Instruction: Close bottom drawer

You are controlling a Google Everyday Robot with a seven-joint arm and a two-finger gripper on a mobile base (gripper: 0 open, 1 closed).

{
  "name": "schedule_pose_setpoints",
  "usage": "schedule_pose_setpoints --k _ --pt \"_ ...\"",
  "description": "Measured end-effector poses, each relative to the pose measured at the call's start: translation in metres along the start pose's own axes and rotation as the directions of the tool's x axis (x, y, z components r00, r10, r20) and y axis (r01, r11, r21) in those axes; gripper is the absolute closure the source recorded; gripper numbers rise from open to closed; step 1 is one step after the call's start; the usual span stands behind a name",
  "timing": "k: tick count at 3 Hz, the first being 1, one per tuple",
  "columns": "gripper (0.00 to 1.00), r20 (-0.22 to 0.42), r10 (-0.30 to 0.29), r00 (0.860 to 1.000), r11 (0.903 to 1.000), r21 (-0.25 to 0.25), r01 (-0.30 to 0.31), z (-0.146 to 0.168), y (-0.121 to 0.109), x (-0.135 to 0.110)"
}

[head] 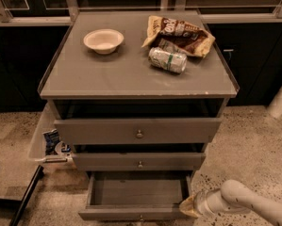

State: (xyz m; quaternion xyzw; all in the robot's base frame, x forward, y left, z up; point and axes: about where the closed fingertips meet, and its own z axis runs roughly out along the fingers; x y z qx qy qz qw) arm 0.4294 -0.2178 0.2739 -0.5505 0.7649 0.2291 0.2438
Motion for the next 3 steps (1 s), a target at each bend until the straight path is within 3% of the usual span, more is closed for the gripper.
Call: schedule_pose_setpoints --k 1,3 --pt "1.00 0.026 0.050 0.998 0.9983 -0.030 -0.049 0.035 0.005 0.019" --pt "1.00 0.090 0.071 0.993 0.9936 -0.094 -0.063 0.089 0.017 0.033"
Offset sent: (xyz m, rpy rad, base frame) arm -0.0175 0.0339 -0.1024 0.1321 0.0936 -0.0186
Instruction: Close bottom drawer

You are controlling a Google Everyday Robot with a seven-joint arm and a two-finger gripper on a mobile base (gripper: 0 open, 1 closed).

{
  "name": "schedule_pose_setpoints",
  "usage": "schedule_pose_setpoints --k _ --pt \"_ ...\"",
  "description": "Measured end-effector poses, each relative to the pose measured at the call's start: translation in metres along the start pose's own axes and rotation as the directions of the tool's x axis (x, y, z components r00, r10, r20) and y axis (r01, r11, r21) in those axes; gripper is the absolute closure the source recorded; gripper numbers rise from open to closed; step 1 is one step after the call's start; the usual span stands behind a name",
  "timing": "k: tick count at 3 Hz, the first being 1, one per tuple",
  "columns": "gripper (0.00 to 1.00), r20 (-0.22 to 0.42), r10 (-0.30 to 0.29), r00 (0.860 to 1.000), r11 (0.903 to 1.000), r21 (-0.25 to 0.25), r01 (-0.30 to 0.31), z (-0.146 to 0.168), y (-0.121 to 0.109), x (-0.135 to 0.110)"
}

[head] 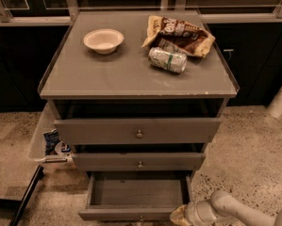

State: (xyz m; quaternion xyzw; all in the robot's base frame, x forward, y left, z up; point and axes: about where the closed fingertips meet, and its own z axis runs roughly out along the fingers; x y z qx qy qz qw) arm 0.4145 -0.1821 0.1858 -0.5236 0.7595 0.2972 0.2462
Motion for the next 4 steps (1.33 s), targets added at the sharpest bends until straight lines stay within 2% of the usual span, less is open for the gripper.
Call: schedule_pose_setpoints --k 1,2,4 --pt "1.00 0.028 -0.016 0.999 0.9998 -0.006 0.017 0.0118 0.0005 -0.0035" --pt "0.81 0.028 -0.017 0.999 0.9998 -0.006 0.017 0.0120 0.0006 -0.0035" --pt "0.35 0.028 -0.017 0.999 0.9998 -0.006 0.017 0.0121 0.0006 -0.0035"
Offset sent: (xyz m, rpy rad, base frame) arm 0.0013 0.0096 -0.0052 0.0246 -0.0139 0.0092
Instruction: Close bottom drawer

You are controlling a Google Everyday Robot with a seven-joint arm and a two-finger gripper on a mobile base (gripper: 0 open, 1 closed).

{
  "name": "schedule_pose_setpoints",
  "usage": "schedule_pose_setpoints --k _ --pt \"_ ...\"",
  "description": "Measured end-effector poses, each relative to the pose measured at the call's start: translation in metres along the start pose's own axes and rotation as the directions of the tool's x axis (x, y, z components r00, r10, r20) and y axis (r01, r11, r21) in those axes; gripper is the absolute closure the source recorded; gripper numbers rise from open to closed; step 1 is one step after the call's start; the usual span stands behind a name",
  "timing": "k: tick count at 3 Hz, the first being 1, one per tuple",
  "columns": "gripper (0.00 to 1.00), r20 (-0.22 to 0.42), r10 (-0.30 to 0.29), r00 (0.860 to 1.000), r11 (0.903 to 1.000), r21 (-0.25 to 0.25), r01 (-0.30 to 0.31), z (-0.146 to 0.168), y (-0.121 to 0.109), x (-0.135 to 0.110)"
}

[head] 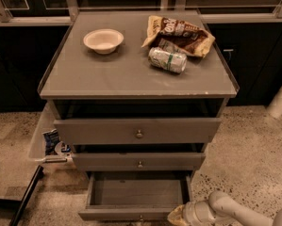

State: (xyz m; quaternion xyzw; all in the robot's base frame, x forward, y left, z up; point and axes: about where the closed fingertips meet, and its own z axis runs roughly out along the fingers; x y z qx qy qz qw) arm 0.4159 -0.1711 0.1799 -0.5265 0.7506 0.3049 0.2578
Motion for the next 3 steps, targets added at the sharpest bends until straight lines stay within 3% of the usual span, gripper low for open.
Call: schedule_pose_setpoints --k 1,2,3 --pt "0.12 0.022 0.000 1.000 1.0000 0.000 0.000 0.001 -0.002 -0.002" --pt "0.14 0.053 -0.025 0.998 0.9994 0.027 0.024 0.001 -0.016 -0.010" --pt "0.36 0.071 -0.063 0.996 0.9973 0.043 0.060 0.000 -0.032 -0.022"
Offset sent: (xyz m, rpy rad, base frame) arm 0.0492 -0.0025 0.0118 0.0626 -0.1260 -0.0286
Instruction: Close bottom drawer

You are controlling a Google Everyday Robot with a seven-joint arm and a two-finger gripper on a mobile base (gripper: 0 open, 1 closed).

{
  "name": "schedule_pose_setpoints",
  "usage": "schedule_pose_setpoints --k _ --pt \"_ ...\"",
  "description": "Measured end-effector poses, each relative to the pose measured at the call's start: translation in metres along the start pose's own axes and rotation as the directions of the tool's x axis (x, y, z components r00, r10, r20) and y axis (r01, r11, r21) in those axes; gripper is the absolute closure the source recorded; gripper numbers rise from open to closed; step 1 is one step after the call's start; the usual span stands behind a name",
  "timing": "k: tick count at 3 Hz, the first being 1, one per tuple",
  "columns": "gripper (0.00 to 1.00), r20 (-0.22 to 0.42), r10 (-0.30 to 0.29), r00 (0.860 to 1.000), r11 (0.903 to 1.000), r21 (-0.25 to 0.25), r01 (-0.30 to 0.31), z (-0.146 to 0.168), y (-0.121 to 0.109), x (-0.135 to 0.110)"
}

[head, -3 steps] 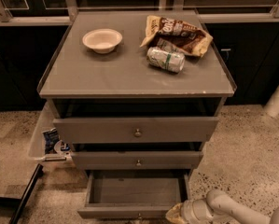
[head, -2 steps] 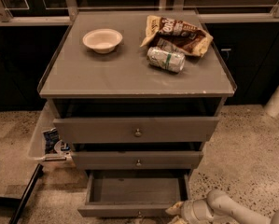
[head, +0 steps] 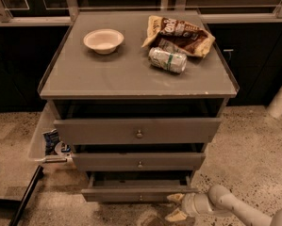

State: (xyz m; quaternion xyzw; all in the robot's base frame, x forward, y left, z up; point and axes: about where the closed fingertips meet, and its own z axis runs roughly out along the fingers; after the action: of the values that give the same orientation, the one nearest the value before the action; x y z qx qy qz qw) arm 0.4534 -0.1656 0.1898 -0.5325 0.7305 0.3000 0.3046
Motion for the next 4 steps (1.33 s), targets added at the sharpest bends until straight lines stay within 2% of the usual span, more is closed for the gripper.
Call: schedule_pose_setpoints --k 1,2,3,4 --pt "0.60 -0.004 -0.040 0.999 0.9991 0.015 0.040 0.004 -0.023 -0.009" --pt "0.84 -0.031 -0.074 0.997 0.9965 0.037 0.075 0.016 -0.058 -0.007" --pt "1.00 -0.044 -0.068 0.997 0.9961 0.054 0.070 0.019 -0.071 -0.002" --pt "0.81 -0.044 -0.068 0.997 0.9961 0.054 0.070 0.019 -0.071 -0.002"
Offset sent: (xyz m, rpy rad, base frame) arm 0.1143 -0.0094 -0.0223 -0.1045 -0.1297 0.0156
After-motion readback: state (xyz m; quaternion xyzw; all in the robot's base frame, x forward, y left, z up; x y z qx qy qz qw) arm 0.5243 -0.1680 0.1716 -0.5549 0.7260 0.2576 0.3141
